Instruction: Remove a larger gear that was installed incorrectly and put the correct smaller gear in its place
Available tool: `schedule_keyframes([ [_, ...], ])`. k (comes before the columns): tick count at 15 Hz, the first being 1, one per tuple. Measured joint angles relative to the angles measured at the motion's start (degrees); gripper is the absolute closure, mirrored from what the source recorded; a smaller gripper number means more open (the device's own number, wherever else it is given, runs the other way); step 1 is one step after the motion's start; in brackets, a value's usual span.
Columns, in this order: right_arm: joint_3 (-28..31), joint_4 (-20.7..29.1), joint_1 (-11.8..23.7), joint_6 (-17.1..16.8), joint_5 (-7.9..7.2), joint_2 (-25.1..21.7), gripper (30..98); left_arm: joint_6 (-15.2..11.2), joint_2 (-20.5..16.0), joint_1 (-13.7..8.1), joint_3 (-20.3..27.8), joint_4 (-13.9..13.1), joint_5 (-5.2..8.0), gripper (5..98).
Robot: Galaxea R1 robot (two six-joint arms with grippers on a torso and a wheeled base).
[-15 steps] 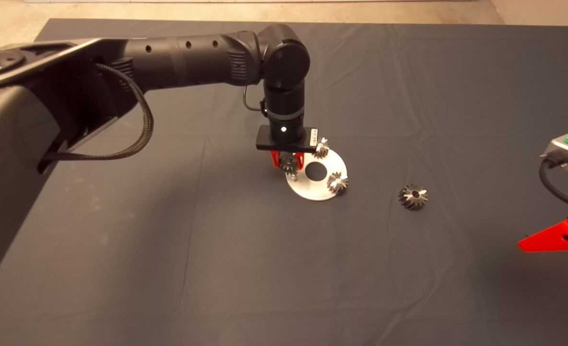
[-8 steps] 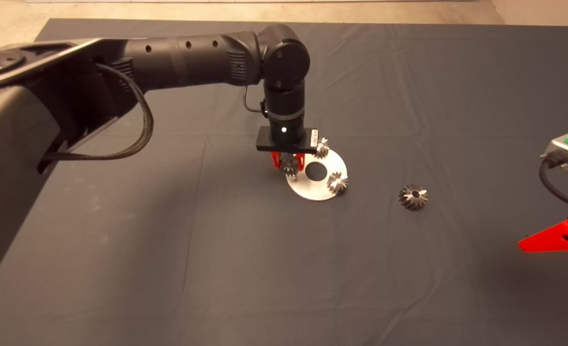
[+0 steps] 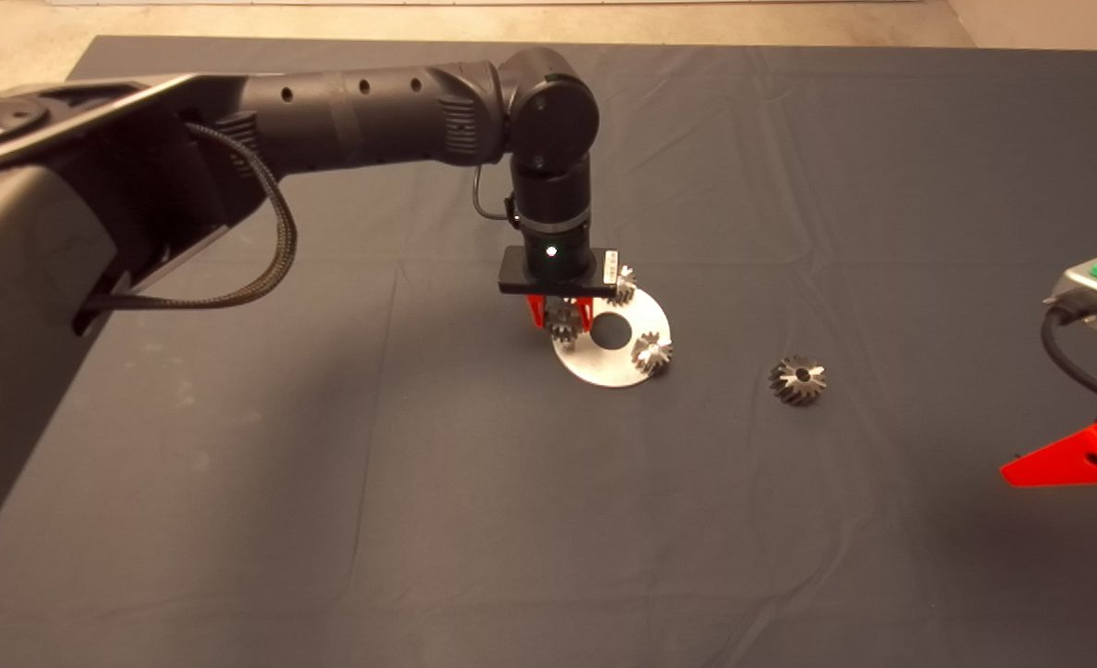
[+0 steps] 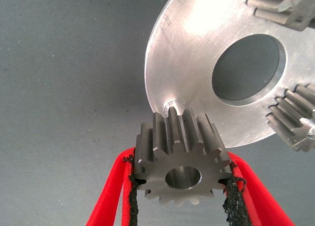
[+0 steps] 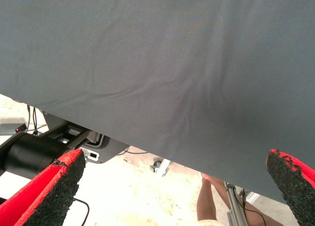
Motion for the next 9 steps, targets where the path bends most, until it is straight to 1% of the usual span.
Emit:
schedule_keyframes([
  [1, 0.0, 0.0, 0.0, 0.0, 0.0, 0.0, 30.8, -0.01, 0.0, 0.01, 0.0, 0.0, -0.28, 70.0],
  [3, 0.0, 0.0, 0.0, 0.0, 0.02, 0.0, 30.8, -0.09, 0.15, 0.02, 0.0, -0.02, -0.41, 70.0],
  [9, 0.0, 0.0, 0.0, 0.0, 0.0, 0.0, 30.8, -1.38, 0.15, 0.02, 0.15, -0.15, -0.44, 70.0],
])
